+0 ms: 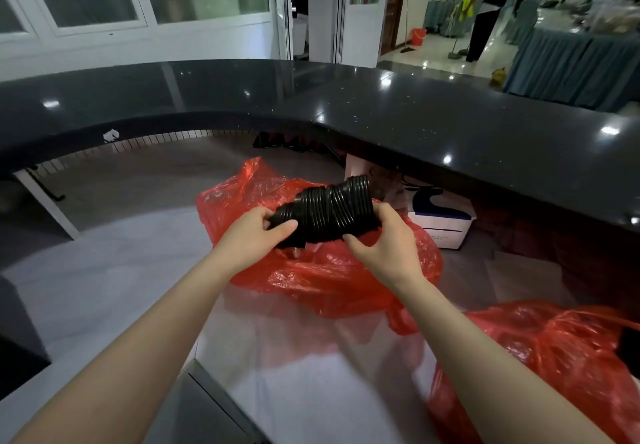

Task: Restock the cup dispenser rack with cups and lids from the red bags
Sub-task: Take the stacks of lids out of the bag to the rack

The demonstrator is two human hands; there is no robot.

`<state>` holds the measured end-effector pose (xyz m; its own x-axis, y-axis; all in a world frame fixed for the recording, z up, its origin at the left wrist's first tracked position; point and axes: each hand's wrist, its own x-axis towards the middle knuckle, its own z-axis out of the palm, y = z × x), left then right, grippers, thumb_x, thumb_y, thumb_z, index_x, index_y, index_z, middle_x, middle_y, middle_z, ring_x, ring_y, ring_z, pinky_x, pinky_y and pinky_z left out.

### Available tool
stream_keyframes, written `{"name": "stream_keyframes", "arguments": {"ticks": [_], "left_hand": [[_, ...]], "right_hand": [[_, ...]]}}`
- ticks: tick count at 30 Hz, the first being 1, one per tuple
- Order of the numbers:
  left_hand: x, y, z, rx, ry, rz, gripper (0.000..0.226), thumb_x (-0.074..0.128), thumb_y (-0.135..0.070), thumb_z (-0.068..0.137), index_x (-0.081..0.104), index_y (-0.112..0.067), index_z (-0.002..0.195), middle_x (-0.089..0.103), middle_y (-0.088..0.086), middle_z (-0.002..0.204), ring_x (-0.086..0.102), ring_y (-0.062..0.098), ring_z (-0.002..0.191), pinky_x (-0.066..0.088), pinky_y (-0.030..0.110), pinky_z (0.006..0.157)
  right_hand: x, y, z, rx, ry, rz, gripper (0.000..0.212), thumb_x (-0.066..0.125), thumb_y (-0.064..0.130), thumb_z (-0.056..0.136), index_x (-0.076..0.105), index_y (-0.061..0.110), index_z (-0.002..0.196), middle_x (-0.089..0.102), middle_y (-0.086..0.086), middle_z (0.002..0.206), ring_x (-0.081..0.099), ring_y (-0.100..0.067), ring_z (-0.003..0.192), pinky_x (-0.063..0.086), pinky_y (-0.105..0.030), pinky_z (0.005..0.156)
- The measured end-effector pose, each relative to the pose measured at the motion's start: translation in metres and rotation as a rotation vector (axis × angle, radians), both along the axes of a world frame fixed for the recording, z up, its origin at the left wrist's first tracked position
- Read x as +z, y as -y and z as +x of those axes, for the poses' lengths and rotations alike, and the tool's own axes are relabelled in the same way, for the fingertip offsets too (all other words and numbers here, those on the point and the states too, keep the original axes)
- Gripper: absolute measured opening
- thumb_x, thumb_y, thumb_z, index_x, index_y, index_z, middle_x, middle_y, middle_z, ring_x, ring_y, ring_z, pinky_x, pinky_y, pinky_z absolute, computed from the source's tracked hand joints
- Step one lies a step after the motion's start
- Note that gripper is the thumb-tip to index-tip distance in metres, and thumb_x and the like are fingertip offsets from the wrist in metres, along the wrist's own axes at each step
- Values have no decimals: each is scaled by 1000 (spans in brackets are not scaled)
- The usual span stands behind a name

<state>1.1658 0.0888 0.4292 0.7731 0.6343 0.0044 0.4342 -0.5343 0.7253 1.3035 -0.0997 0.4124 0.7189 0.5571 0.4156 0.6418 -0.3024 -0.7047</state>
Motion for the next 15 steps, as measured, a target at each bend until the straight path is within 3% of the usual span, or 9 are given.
{"name": "stream_keyframes", "arguments": {"ticks": [3,5,8,12,15], "left_hand": [[2,1,4,75,212,-182,28,67,-44,84,54,-26,101,63,-10,99,62,6,92,50,26,74],[6,3,7,117,360,-389,30,69,-37,84,53,-23,103,64,-1,107,64,16,99,54,41,87],[16,6,7,141,453,-523,49,71,-40,82,53,-14,120,62,4,118,62,22,108,52,46,93],[27,11,2,106,497,-621,55,70,-55,70,59,-23,113,66,-3,112,67,12,98,58,37,77],[31,14,-6,158,555,-591,43,72,-36,81,57,-20,117,64,-1,113,66,14,99,58,34,73]], "right_hand": [[7,-6,-2,-13,20,64,50,77,26,74,56,17,119,58,10,110,49,3,98,37,-2,83],[11,-9,-4,0,31,83,51,77,27,74,55,20,119,54,16,109,46,9,96,35,2,79],[18,-15,-7,30,109,102,49,79,26,73,55,20,115,56,14,114,47,9,96,36,2,76],[29,-20,-10,64,259,112,42,81,21,71,57,14,104,58,5,123,53,-4,101,40,-6,76],[34,-22,-15,104,356,124,38,82,16,69,55,11,96,59,0,122,53,-7,102,44,-16,76]]}}
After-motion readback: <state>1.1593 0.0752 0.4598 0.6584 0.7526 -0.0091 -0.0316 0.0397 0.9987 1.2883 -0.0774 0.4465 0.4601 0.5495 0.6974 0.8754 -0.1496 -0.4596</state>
